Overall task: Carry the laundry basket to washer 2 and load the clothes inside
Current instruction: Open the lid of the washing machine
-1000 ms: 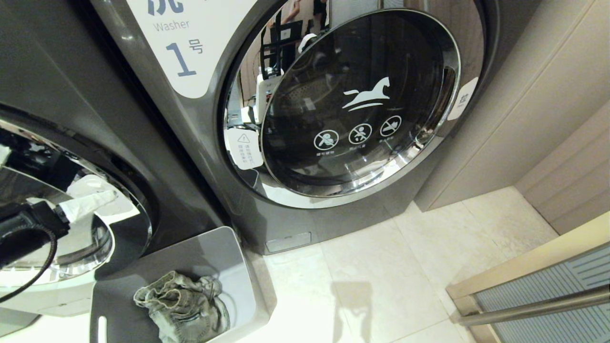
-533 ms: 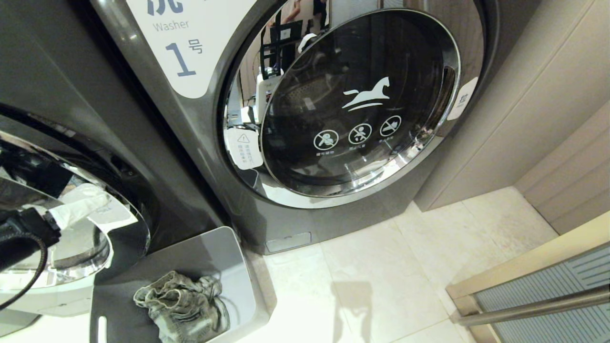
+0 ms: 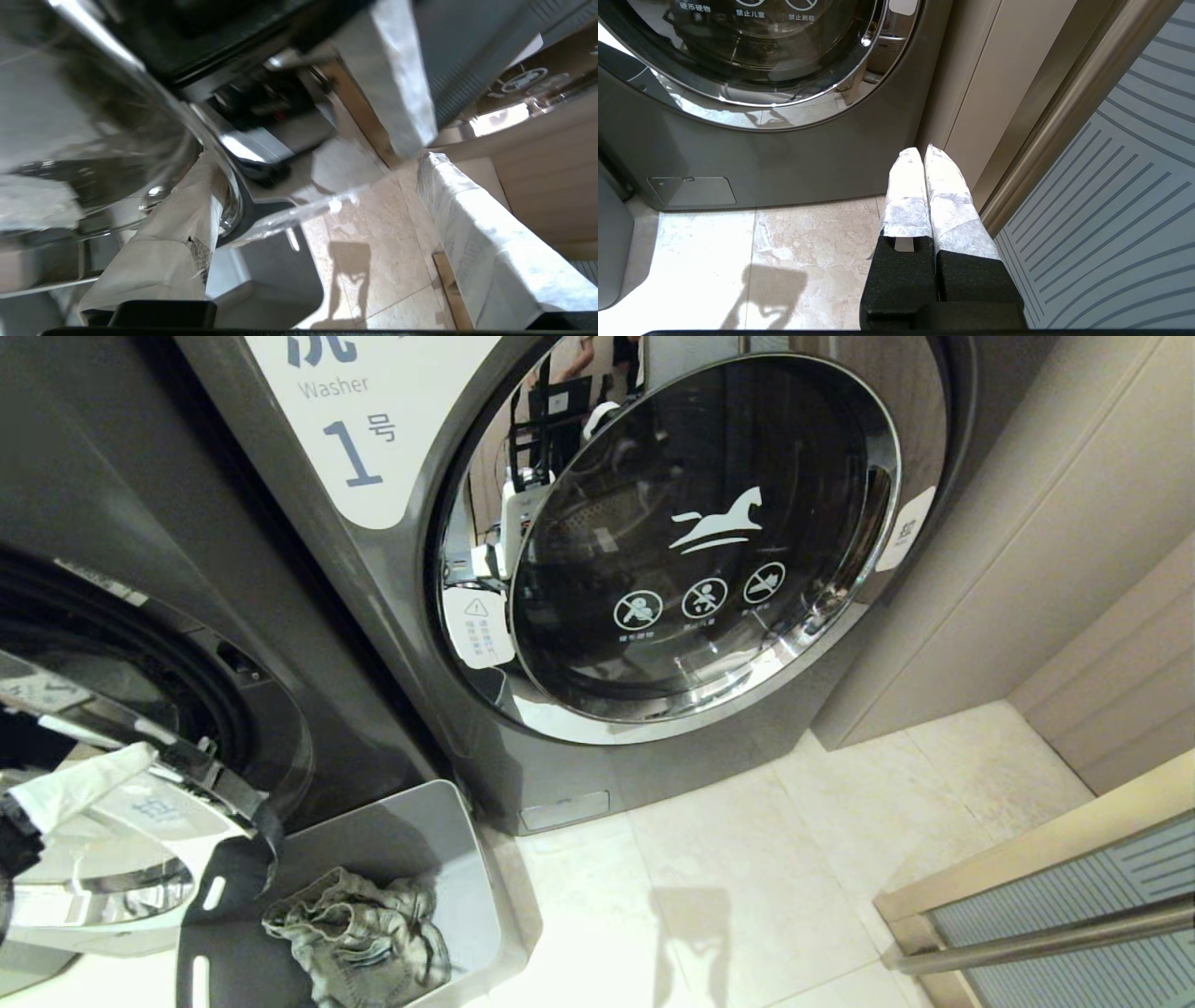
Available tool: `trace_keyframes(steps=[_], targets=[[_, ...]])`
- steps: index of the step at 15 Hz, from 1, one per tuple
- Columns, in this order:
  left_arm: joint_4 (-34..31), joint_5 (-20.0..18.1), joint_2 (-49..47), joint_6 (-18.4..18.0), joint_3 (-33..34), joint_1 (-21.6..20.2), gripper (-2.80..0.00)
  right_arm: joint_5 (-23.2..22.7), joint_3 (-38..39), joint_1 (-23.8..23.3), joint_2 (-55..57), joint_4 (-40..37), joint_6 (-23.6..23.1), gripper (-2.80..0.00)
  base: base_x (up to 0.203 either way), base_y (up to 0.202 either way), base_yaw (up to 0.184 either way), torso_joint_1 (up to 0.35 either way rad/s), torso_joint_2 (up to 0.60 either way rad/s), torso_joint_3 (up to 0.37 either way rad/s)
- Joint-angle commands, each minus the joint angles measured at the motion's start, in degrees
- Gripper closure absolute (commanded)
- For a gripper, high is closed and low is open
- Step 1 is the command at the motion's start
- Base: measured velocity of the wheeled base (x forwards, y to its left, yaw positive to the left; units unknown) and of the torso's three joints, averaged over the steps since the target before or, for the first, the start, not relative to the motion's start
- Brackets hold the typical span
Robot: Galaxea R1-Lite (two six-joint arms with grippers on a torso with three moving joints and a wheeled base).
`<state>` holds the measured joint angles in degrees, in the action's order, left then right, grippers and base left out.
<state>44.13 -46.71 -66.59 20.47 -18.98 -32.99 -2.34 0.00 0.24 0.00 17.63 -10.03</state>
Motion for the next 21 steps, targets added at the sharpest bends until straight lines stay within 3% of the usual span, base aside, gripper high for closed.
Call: trace_keyframes(steps=[1,7,9,16,21], targets=[[-5.4,1.0,9.8,0.0,0.4,-2.9,-2.8,0.0,2.3,0.0,0.0,0.1,-0.1,0.0,0.0,0.0,0.0,0.0,0.0,0.0],[-24.0,8.4,26.4,-0.5,0.8,-5.4,-2.8,0.0,2.3,0.0,0.0,0.1,-0.1,0.0,0.0,0.0,0.0,0.0,0.0,0.0],[-25.0,10.4,26.9,-1.0,0.7,-5.5,-2.8,0.0,2.3,0.0,0.1,0.1,-0.1,0.0,0.0,0.0,0.0,0.0,0.0,0.0],[-25.1,22.4,29.9,-9.2,1.2,-5.4,-2.8,0.0,2.3,0.0,0.0,0.1,-0.1,0.0,0.0,0.0,0.0,0.0,0.0,0.0],[-26.0,23.4,35.6,-9.4,-0.2,-5.8,-2.8,0.0,2.3,0.0,0.0,0.1,-0.1,0.0,0.0,0.0,0.0,0.0,0.0,0.0]])
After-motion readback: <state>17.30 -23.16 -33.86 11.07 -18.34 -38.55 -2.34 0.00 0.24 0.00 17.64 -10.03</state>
